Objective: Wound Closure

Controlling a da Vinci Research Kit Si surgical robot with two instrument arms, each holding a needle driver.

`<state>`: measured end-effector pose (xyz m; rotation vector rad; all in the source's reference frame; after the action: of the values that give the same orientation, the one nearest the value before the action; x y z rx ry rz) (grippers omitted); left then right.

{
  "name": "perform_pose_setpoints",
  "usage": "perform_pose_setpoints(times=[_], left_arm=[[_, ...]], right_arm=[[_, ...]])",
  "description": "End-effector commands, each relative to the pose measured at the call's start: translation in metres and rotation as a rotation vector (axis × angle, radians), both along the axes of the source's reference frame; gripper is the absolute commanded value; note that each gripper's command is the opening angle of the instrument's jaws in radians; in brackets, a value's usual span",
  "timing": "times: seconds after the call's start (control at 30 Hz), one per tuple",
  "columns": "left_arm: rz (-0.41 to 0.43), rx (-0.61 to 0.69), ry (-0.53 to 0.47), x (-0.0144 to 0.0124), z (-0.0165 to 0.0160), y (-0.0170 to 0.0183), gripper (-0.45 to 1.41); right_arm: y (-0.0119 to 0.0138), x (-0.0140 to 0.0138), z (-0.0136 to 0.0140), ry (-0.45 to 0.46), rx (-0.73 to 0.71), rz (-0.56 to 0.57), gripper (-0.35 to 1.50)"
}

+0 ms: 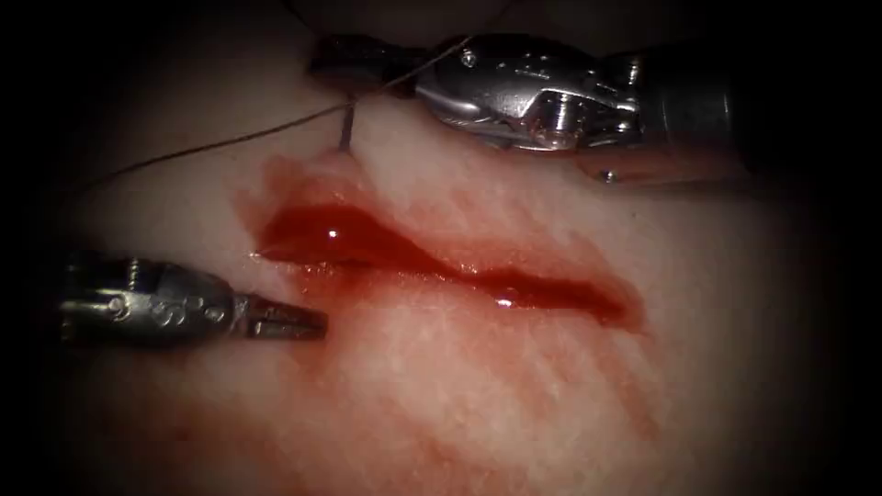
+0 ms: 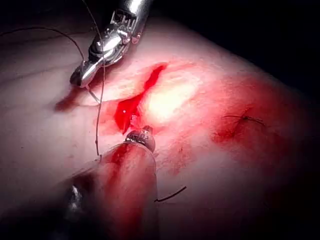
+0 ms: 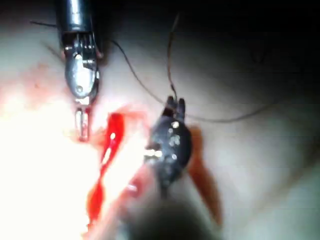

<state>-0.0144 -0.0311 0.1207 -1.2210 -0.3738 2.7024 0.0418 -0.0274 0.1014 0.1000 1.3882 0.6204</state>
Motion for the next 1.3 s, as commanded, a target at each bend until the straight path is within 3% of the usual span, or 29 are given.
perform_pose_setpoints(times=[0.03,0.27,0.63,0.93,1.03,1.3], left_arm=[[0.000,0.001,0.000,-0.0005,0.0006,-0.0004,-0.13],[0.003,0.003,-0.001,-0.0006,0.0006,-0.0004,-0.13],[0.004,0.007,-0.001,-0.0010,0.0006,-0.0005,-0.13],[0.004,0.007,-0.001,-0.0010,0.0005,-0.0005,-0.15],[0.004,0.007,-0.001,-0.0010,0.0005,-0.0005,-0.15],[0.004,0.008,-0.001,-0.0010,0.0005,-0.0005,-0.15]], right_arm=[[0.0002,0.0008,0.0002,0.005,-0.001,0.002,-0.35],[0.0003,0.0010,0.0003,0.013,0.032,0.010,-0.35],[0.0003,0.0011,0.0011,0.038,0.254,0.036,-0.35],[0.0007,0.0012,0.0030,0.019,0.367,0.055,-0.35],[0.0002,0.0018,0.0046,0.043,0.441,0.051,-0.35],[0.0002,0.0026,0.0054,0.073,0.530,0.034,-0.35]])
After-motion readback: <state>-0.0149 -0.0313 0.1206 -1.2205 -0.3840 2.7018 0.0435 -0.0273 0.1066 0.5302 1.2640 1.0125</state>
